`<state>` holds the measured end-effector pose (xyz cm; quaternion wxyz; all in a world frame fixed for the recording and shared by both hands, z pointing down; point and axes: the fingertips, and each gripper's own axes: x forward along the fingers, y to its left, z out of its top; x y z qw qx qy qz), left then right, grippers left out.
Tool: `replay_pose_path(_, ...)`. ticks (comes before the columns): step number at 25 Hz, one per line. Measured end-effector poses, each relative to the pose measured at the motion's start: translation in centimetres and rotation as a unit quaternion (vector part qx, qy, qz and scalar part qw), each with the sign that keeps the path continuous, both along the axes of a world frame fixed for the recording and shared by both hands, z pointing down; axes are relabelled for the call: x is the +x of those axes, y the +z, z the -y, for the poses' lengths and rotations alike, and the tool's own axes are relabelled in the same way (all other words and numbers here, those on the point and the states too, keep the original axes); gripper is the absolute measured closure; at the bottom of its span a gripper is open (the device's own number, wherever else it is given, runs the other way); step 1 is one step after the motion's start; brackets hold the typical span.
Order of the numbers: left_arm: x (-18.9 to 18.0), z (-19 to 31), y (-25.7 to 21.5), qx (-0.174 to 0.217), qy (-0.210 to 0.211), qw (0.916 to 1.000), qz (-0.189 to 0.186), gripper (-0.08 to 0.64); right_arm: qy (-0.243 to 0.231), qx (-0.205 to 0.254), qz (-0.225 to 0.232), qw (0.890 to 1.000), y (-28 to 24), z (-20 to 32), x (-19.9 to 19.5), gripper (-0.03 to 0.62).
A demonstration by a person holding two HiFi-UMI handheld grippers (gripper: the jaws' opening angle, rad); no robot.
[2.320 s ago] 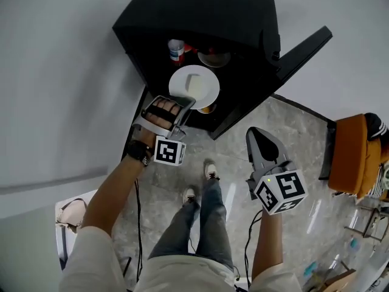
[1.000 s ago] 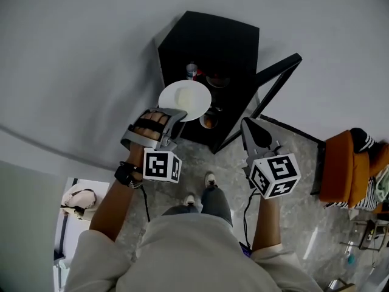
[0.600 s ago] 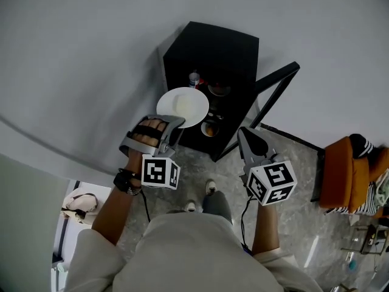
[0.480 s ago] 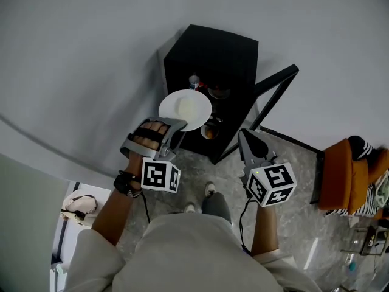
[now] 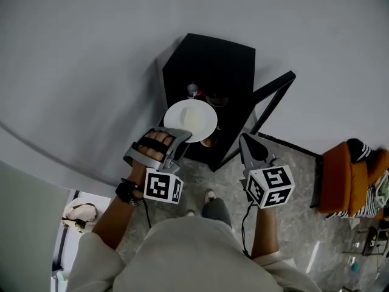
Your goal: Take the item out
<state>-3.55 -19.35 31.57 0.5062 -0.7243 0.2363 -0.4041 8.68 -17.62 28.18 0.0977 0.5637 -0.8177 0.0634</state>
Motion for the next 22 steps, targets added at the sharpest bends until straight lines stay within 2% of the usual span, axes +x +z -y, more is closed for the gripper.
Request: replay_pose_path(22, 0.1, 0.1, 0.2, 0.012, 0.016, 0.9998, 0.004, 0.534, 0.009, -0.002, -0.010, 1.000, 1.1, -0.4, -0.2, 0.586)
